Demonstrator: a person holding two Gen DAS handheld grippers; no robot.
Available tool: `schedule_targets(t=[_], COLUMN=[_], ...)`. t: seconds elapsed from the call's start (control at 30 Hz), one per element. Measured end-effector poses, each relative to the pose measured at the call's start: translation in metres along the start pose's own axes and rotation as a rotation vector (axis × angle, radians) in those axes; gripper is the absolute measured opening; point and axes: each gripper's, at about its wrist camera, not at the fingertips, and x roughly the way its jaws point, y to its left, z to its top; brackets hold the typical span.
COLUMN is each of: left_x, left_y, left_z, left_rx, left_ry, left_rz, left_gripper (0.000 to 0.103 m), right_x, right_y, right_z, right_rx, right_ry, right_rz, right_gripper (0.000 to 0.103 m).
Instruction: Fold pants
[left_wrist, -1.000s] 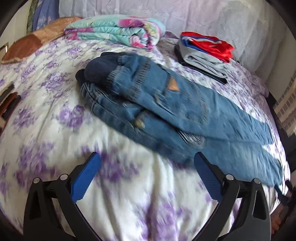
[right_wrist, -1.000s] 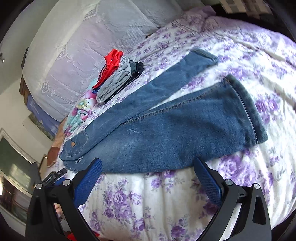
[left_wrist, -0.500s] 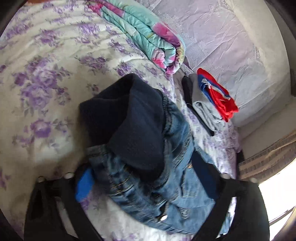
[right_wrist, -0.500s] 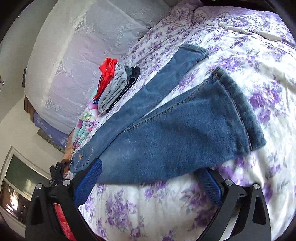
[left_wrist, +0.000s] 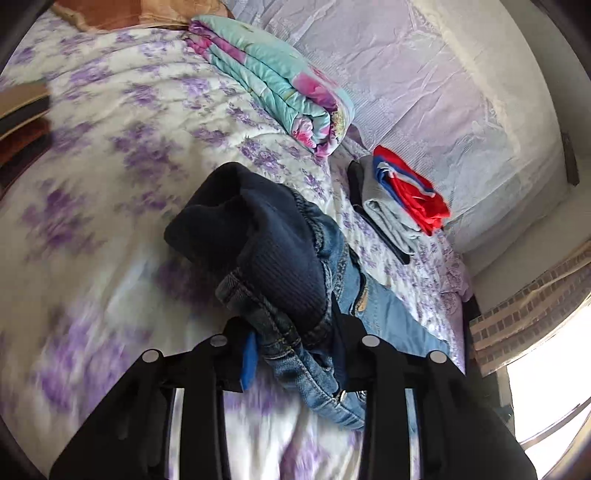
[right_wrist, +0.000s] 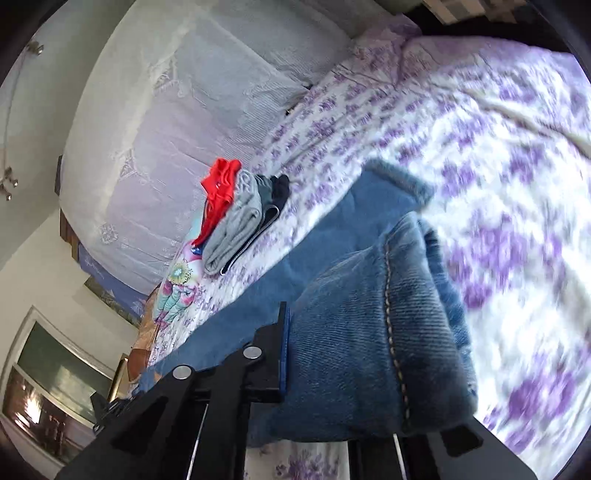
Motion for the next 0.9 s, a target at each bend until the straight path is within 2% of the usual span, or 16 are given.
schedule_targets(t=[0.03, 0.07, 0.1, 0.13, 0.17, 0.23, 0.3, 0.33, 0.37, 0.47, 0.6, 0.63, 0.73, 0.77, 0.9], left_x=[-0.009, -0.012, -0.009, -0.007, -0.012, -0.022, -0.047, -0.059, -0.075, -0.093, -0.076, -0.066, -0.046, -0.042, -0.028], left_y=[0.005, 0.009, 0.019, 0.031, 0.042, 0.048, 0.048, 0.045, 0.037, 0.02, 0.009, 0.007, 0.002, 0.0, -0.013], left_z=[-0.009, -0.015, -0.022, -0.027, -0.029, -0.026, -0.021, -0.019, -0.016, -0.018, -0.026, -0.027, -0.029, -0.03, -0.029], left_rx=[-0.008, -0.006, -0.004, -0.028, -0.057, -0.1, -0.15, -0.142, -0.101, -0.023, -0.022, -0.029, -0.047, -0.047, 0.006], left_ry=[-0.006, 0.0, 0.04, 0.064, 0.059, 0.07, 0.005, -0.033, -0.081, -0.099, 0.014, 0.036, 0.087, 0.096, 0.113], left_rz=[0.009, 0.027, 0.067, 0.05, -0.015, -0.061, -0.049, -0.022, 0.019, 0.041, -0.056, -0.059, -0.096, -0.105, -0.038], left_gripper=[0.031, 0.033, 0.036, 0.039, 0.039, 0.043, 0.061, 0.076, 0.082, 0.082, 0.081, 0.079, 0.061, 0.059, 0.059], right_x=[0.003, 0.007, 0.008, 0.004, -0.006, -0.028, -0.051, -0.061, -0.068, -0.077, -0.06, -0.055, -0.04, -0.036, -0.022], right_y=[0.001, -0.003, -0.011, -0.019, -0.028, -0.036, -0.039, -0.038, -0.037, -0.029, -0.005, 0.002, 0.021, 0.027, 0.04], right_z=[0.0, -0.003, -0.009, -0.016, -0.023, -0.032, -0.034, -0.034, -0.032, -0.03, -0.036, -0.039, -0.049, -0.051, -0.057], right_rx=[-0.041, -0.074, -0.083, -0.076, -0.069, -0.053, -0.04, -0.043, -0.043, -0.029, -0.039, -0.05, -0.096, -0.117, -0.166], right_ry=[0.04, 0.084, 0.104, 0.093, 0.061, 0.013, -0.056, -0.087, -0.113, -0.13, -0.081, -0.068, -0.03, -0.015, 0.022], right_rz=[-0.027, -0.069, -0.162, -0.243, -0.258, -0.232, -0.277, -0.291, -0.296, -0.237, -0.145, -0.133, -0.117, -0.119, -0.134], right_gripper=[0.011, 0.021, 0.054, 0.068, 0.069, 0.07, 0.07, 0.07, 0.07, 0.072, 0.076, 0.076, 0.076, 0.076, 0.077])
